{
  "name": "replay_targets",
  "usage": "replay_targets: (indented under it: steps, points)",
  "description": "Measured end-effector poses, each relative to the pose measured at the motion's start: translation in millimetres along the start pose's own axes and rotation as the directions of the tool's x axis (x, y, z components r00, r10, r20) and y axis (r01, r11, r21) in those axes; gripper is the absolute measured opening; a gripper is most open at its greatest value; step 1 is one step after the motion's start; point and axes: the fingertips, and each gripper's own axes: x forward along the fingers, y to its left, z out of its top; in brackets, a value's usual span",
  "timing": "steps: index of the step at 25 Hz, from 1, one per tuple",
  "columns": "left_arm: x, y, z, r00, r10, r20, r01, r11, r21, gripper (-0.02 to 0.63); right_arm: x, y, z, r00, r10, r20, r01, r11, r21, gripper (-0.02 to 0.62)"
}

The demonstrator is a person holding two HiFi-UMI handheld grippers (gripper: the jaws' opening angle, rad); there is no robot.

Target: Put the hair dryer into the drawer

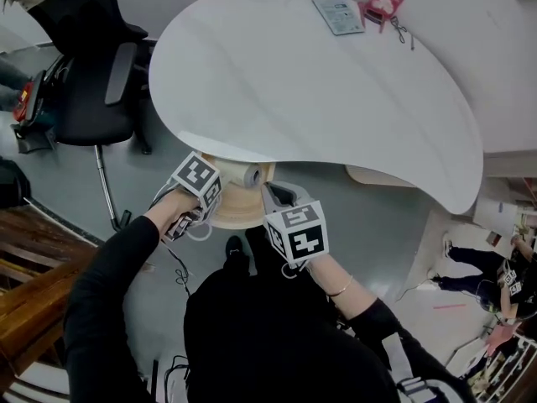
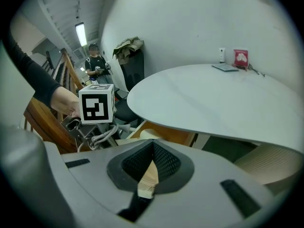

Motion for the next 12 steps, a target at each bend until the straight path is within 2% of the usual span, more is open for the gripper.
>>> replay_targets:
  steps: [8, 12]
  points:
    - [20, -9, 21, 0.998, 0.013, 0.061, -0.009, 0.998, -0.063, 0.170, 12, -8, -11, 0.999, 0.003, -0.043, -0.003, 1.000, 0.001, 0.005]
    - [26, -9, 30, 0.995, 0.035, 0.093, -0.024, 0.992, -0.120, 0.170, 15, -12, -12, 0.998, 0.005, -0.057, -0.005, 1.000, 0.005, 0.005]
